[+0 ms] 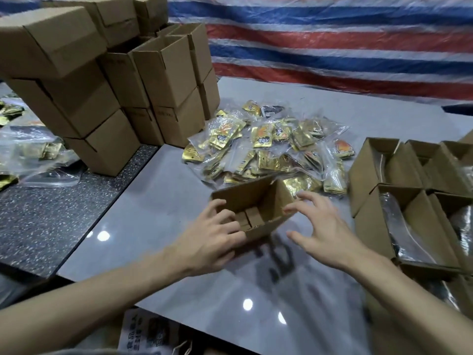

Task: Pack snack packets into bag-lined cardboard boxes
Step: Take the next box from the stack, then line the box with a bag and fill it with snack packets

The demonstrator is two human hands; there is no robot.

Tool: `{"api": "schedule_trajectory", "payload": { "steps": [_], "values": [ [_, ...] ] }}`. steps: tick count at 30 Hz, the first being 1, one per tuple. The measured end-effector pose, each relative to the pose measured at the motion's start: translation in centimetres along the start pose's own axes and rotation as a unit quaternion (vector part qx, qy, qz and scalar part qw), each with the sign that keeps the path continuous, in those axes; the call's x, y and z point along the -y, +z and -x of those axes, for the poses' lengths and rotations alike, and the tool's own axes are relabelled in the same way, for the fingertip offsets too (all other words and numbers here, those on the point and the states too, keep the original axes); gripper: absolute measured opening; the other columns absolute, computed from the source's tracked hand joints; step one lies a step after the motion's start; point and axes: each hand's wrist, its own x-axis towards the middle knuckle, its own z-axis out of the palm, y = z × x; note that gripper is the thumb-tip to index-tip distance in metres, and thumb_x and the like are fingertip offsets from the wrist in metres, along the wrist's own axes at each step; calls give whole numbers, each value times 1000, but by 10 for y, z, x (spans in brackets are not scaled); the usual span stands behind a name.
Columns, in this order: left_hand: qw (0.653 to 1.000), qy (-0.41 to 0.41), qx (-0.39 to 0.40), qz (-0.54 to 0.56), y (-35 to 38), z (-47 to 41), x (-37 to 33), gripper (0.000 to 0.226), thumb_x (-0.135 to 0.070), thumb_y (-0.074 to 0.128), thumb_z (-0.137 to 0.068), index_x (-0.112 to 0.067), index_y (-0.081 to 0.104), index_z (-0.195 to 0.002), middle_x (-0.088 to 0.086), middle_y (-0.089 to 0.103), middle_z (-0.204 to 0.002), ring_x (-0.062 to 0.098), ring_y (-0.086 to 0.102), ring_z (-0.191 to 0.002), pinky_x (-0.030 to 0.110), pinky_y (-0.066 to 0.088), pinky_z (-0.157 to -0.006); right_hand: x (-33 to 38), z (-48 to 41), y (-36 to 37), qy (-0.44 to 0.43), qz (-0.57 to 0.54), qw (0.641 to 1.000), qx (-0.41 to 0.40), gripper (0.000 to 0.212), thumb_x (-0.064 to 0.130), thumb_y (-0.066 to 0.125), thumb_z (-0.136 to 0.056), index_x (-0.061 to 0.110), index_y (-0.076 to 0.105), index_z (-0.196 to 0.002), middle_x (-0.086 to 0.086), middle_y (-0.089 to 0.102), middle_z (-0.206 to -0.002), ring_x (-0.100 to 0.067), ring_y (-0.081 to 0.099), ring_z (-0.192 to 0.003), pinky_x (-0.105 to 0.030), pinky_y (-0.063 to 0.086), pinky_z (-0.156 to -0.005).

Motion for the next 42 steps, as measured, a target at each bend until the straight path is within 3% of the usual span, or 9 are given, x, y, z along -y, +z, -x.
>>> {"api": "schedule_trajectory", "payload": {
  "steps": [4,8,12,16,21,27,31,36,42],
  "values": [
    [997,-40,-57,28,23,2,16,21,-16,50,-81,-19,70,-83,-5,67,-85,28,65,-110,61,38,-107,-7,0,9,9,41,998,45,59,42,75,-80,47,52,-134,13,12,-165,-17,1,-153,-48,12,-119],
    [977,-90,-111,160,60,6,21,50,-24,59,-87,-20,50,-136,4,56,-134,24,51,-130,45,36,-114,-8,-7,19,33,61,995,75,34,39,65,-92,36,63,-126,14,28,-161,-20,-9,-154,-51,11,-120],
    [884,-271,-129,357,103,16,20,112,-62,77,-74,-31,8,-158,-10,19,-160,13,28,-147,27,26,-120,-11,-13,24,30,39,996,75,31,38,63,-93,29,67,-122,16,47,-148,-19,-4,-154,-49,20,-121],
    [771,-374,-5,515,145,27,17,132,-66,89,-57,-34,9,-157,-18,30,-158,6,33,-144,41,31,-120,-15,-14,28,13,24,996,86,25,35,63,-88,30,69,-111,22,57,-131,-14,3,-152,-44,32,-116],
    [875,-287,57,386,164,25,16,101,-87,72,-56,-48,37,-143,-38,43,-132,-13,33,-128,37,25,-116,-19,-17,24,9,-12,995,103,8,40,61,-69,34,62,-74,26,65,-101,0,15,-141,-41,45,-102],
    [891,-217,-108,383,164,32,2,99,-68,78,-56,-59,27,-141,-42,29,-139,-9,38,-123,13,19,-113,-26,-7,15,-89,-111,986,89,25,49,63,-85,26,73,-81,18,70,-93,-4,47,-124,-34,44,-99],
    [895,-218,-135,364,164,31,0,104,-70,73,-55,-53,25,-146,-43,28,-142,-25,27,-129,1,21,-105,-36,-22,-1,-111,-182,973,-92,33,33,58,-92,9,72,-74,3,70,-80,-17,65,-88,-35,49,-86],
    [908,-202,-79,359,168,35,5,91,-72,76,-64,-55,31,-141,-43,39,-134,-20,33,-126,14,20,-114,-68,-83,-16,46,-120,977,-171,9,25,63,-93,19,68,-96,2,65,-100,-10,60,-93,-28,47,-83],
    [909,-216,-9,357,175,38,8,76,-73,74,-64,-46,44,-128,-23,52,-116,5,50,-112,12,18,-111,-127,-157,-13,285,-6,955,-85,33,24,61,-92,13,65,-123,-18,50,-141,-33,44,-132,-38,35,-111]
  ]
}}
